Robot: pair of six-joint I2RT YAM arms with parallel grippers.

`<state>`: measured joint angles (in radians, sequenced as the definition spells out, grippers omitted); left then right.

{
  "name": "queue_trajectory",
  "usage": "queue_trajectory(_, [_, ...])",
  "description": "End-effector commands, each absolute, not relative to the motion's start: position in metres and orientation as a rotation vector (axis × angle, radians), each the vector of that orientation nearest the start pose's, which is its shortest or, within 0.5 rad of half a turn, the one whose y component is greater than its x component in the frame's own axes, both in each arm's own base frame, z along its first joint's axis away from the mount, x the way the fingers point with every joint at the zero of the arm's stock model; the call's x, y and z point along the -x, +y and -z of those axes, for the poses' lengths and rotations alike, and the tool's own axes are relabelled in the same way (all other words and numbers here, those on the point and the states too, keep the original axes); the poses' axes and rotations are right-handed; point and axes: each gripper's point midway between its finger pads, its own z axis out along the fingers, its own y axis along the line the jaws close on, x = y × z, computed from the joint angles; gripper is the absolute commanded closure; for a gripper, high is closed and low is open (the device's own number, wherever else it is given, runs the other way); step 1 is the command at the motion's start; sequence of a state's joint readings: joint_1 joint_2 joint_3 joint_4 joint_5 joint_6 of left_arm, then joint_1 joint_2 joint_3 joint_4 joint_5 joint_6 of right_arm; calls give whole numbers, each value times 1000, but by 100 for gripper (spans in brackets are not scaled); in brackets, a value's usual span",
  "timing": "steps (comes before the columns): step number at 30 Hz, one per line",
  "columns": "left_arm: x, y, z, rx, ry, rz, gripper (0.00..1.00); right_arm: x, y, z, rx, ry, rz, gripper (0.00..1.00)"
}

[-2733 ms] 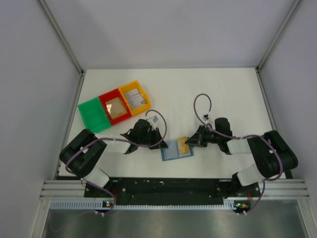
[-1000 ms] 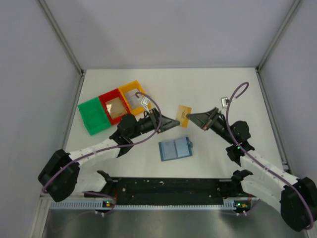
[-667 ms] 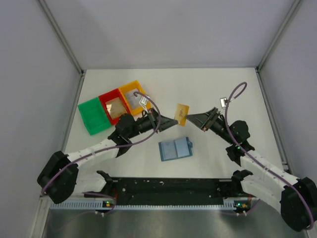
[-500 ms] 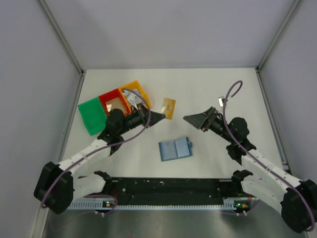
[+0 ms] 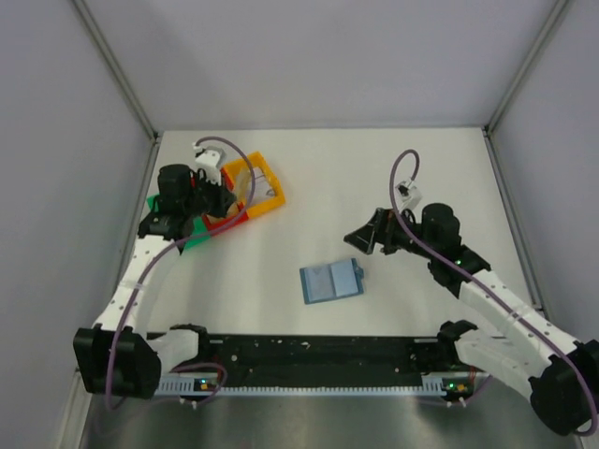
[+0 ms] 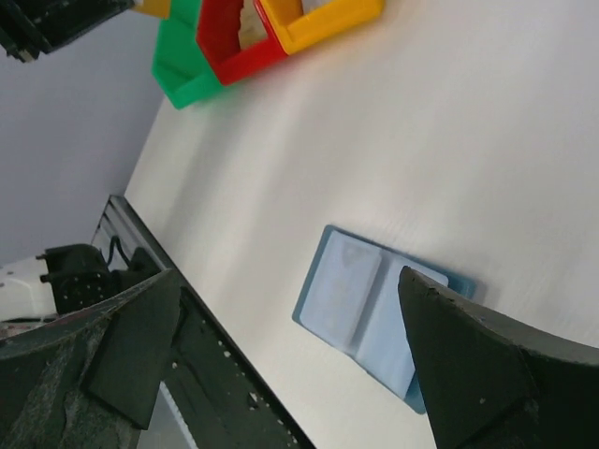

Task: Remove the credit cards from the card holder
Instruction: Place the credit card in the storage box.

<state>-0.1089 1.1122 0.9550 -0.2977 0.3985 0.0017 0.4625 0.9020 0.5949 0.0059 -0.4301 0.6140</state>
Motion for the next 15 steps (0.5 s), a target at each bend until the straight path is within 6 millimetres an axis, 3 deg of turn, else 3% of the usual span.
queue_trajectory(1, [-350,-49,-193,-486,2118,201,100,-233,228,-203,286,2020,-1097,3])
queue_trajectory(5, [-366,-14,-184,-487,2193,207,100,-227,232,-200,320,2043,-1132,3])
queue_trajectory(7, [-369,-7,-178,-514,2234,254,100,-225,233,-198,333,2044,-1136,3])
queue_trajectory(15, [-374,-18,-148,-662,2375,493,100,-228,237,-190,360,2062,-1141,4])
